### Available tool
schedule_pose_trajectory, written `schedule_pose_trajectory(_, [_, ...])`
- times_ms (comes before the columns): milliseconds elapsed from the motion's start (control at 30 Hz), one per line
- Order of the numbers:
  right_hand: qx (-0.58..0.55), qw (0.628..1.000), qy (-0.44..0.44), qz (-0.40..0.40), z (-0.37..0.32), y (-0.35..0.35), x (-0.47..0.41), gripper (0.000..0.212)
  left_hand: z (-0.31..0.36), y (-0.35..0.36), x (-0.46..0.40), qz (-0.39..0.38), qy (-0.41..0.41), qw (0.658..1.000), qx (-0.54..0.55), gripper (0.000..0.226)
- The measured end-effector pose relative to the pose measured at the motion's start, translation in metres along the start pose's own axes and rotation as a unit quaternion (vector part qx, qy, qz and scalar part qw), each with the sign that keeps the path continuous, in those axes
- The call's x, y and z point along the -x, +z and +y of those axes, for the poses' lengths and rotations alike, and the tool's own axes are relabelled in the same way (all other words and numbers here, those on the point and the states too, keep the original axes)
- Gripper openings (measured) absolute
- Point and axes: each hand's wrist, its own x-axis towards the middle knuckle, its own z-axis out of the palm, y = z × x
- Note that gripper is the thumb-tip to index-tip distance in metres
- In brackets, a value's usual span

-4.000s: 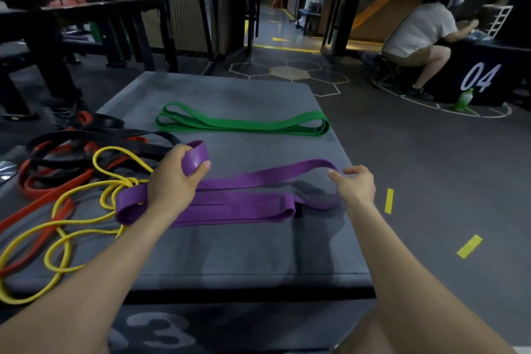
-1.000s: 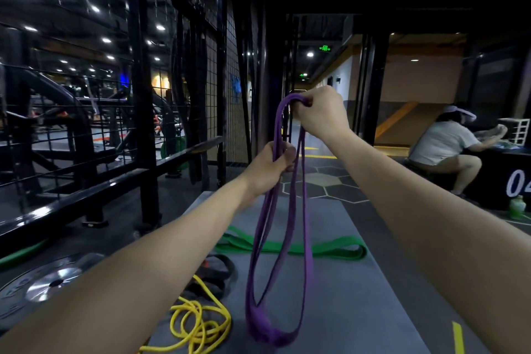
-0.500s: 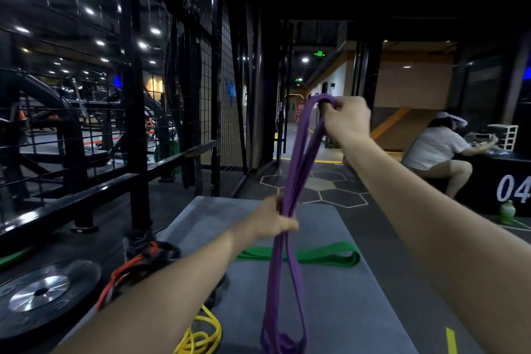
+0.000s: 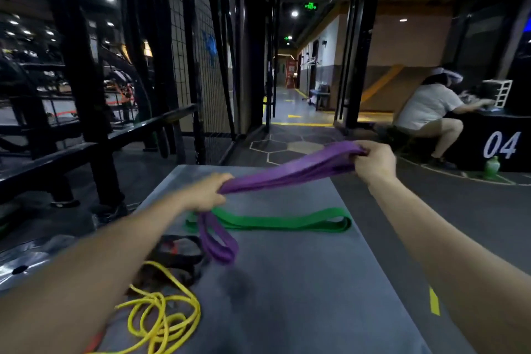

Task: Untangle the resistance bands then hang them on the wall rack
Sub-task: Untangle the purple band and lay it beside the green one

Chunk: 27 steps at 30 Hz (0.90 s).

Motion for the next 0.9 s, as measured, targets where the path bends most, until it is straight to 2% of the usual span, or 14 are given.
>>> schedule_pose_trajectory(100, [-0.041,0.998,0.004,-0.050,0.019,0.046,-0.005,0.028,-0.031,-0.036,-0.019,0.020,-0.016,0.989,-0.144,0.038])
schedule_pose_trajectory(200, [-0.083,0.993,0.029,-0.073,0.038,0.085,-0.013,0.021,-0.047,-0.052,-0.042,0.021,-0.028,0.975,-0.219,0.038])
schedule_pose_trajectory(333, [-0.071,0.992,0.065,-0.087,0.099,0.114,-0.016,0.009,-0.070,0.003,-0.079,-0.030,-0.026,0.963,-0.267,0.043])
schedule_pose_trajectory(400, [-0.022,0.992,0.074,-0.098,0.139,0.116,-0.013,0.006,-0.079,0.057,-0.095,-0.064,-0.026,0.967,-0.245,0.044])
schedule_pose_trajectory(467, [0.041,0.991,0.082,-0.095,0.174,0.109,-0.009,0.019,-0.080,0.112,-0.103,-0.104,-0.025,0.975,-0.194,0.050])
schedule_pose_trajectory(533, [0.062,0.991,0.088,-0.077,0.200,0.099,-0.006,0.022,-0.075,0.156,-0.109,-0.131,-0.016,0.979,-0.155,0.057])
schedule_pose_trajectory(733, [0.150,0.986,0.062,-0.046,0.236,0.091,-0.010,0.023,-0.065,0.197,-0.123,-0.062,-0.003,0.991,-0.120,0.054])
schedule_pose_trajectory(900, [0.181,0.981,0.060,-0.034,0.244,0.097,-0.011,0.022,-0.074,0.197,-0.121,-0.018,0.053,0.998,-0.010,0.055])
